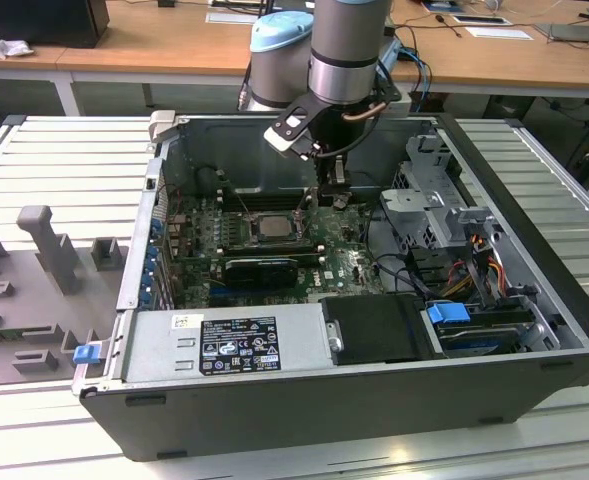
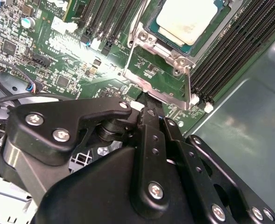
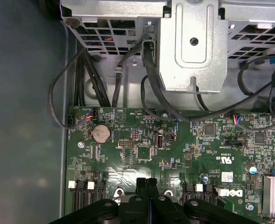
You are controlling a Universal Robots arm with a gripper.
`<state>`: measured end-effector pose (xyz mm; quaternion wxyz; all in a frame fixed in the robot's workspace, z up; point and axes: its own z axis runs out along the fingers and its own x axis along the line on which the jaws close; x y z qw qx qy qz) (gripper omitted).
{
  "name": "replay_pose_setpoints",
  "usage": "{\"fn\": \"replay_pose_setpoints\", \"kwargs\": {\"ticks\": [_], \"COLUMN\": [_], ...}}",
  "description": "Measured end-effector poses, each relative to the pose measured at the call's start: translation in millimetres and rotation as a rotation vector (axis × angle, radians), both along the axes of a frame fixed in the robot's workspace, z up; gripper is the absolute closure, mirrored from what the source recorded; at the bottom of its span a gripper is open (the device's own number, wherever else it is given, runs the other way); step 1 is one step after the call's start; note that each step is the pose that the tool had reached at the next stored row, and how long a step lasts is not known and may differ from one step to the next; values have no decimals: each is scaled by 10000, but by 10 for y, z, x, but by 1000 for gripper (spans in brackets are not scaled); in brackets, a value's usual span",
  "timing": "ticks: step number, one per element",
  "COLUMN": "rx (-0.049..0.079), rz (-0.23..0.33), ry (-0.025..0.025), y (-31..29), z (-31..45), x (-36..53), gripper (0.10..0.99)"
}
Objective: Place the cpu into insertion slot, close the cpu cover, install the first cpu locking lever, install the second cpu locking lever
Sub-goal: 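Close the cpu cover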
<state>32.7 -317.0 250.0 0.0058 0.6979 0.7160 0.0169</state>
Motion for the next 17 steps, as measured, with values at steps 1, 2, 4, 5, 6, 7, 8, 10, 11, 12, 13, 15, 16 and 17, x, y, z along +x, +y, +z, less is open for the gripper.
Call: {"fn": "replay_pose_setpoints", "kwargs": {"ticks": [1,2,4,5,6,7,8,10,11,12,13,15,16,17], "rx": [-1,0,0,0,0,0,0,1,1,0,1,3,4,6], "rz": [1,0,0,0,0,1,1,0,-1,-2,-1,-1,0,0], "ry": [0,0,1,0,1,1,1,0,0,0,1,0,1,1], "y": [0,0,0,0,0,0,0,0,0,0,0,0,0,0], "z": [0,0,0,0,0,0,0,0,0,0,0,0,-1,-1], "x": [-4,-7,-12,-15,-19,-21,-21,-25,-27,-30,-34,-48,-53,-66], "gripper": [980,980,980,980,980,980,980,980,980,980,980,980,980,980]}}
